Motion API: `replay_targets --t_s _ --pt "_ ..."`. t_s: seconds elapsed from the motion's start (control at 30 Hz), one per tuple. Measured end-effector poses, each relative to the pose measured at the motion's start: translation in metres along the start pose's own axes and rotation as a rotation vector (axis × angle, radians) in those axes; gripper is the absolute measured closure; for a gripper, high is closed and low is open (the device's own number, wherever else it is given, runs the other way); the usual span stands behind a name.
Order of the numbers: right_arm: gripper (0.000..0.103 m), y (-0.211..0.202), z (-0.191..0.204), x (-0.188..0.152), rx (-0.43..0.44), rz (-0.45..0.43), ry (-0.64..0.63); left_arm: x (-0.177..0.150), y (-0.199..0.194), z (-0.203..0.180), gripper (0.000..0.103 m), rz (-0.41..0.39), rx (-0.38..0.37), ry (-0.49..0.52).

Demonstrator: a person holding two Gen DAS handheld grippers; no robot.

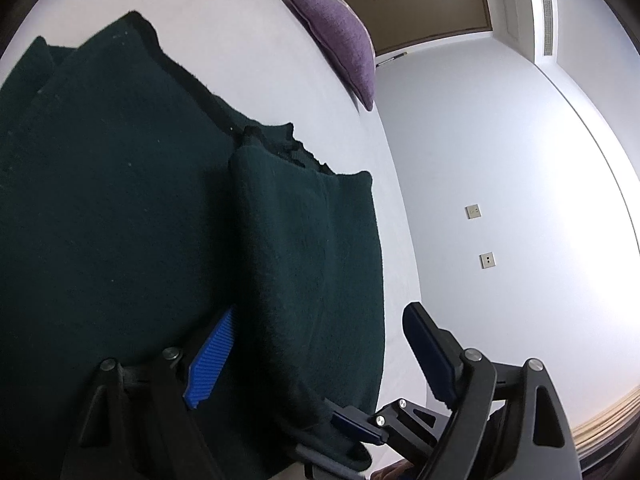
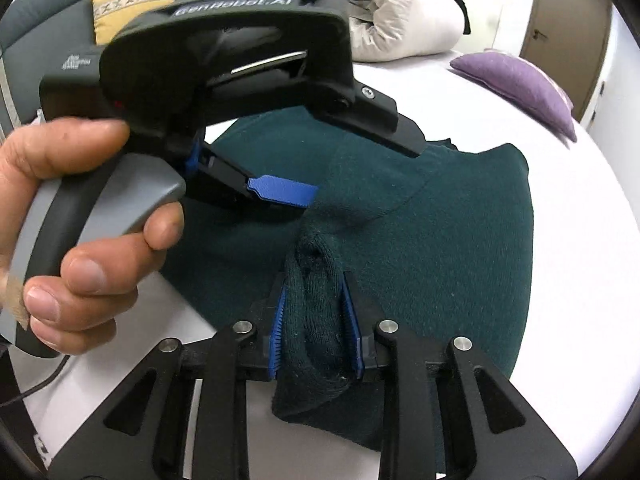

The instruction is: Fold small clothes

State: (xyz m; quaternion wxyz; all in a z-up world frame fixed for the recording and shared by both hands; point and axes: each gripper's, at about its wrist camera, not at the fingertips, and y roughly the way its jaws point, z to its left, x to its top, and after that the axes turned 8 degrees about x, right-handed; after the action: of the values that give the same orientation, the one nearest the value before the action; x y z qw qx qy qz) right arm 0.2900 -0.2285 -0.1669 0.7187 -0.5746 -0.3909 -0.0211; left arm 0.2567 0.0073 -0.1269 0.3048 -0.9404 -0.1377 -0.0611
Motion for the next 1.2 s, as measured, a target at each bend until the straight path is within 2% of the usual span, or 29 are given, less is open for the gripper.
replay_targets --t_s 0.03,0.1,0.13,0.27,0.3,0.43,0.53,0.6,0.7,0.87,1.0,1.07,1.2 --pt "0.071 -0.002 -0.003 0.0 0.016 0.002 0.012 0.009 0.011 -0.003 0.022 0.002 0.004 -0.004" --pt "0.058 -0.011 -0.01 -0.004 0.063 -0.016 0.044 0.011 0.017 -0.007 0.037 0.019 0.025 0.0" --pt "0.056 -0.019 -0.014 -0.006 0.089 -0.035 0.064 0.011 0.02 -0.009 0.041 0.028 0.036 0.008" --pt "0.05 -0.055 -0.04 -0.033 0.197 -0.112 0.169 0.006 0.032 -0.012 0.081 0.053 0.105 0.039" --pt "0.05 -0.066 -0.053 -0.042 0.219 -0.136 0.211 0.006 0.033 -0.011 0.086 0.051 0.117 0.042" --pt "0.048 -0.1 -0.112 -0.079 0.231 -0.233 0.42 0.007 0.025 -0.014 0.089 0.042 0.116 0.067" --pt "0.046 -0.106 -0.146 -0.095 0.137 -0.23 0.536 0.012 0.004 -0.014 0.089 0.025 0.106 0.089" --pt "0.046 -0.105 -0.16 -0.1 0.127 -0.235 0.564 0.019 -0.01 -0.015 0.089 0.011 0.115 0.107" --pt "0.046 -0.097 -0.158 -0.09 0.105 -0.221 0.513 0.028 -0.033 -0.008 0.089 -0.01 0.141 0.121" --pt "0.047 -0.065 -0.12 -0.064 0.094 -0.173 0.408 0.039 -0.069 0.015 0.089 -0.039 0.18 0.121" --pt "0.046 -0.053 -0.097 -0.047 0.054 -0.139 0.313 0.05 -0.087 0.042 0.089 -0.057 0.215 0.087" --pt "0.046 -0.045 -0.099 -0.034 0.054 -0.129 0.29 0.054 -0.094 0.053 0.089 -0.071 0.22 0.072" --pt "0.046 -0.048 -0.069 -0.042 0.029 -0.112 0.212 0.051 -0.097 0.076 0.089 -0.077 0.232 0.044"
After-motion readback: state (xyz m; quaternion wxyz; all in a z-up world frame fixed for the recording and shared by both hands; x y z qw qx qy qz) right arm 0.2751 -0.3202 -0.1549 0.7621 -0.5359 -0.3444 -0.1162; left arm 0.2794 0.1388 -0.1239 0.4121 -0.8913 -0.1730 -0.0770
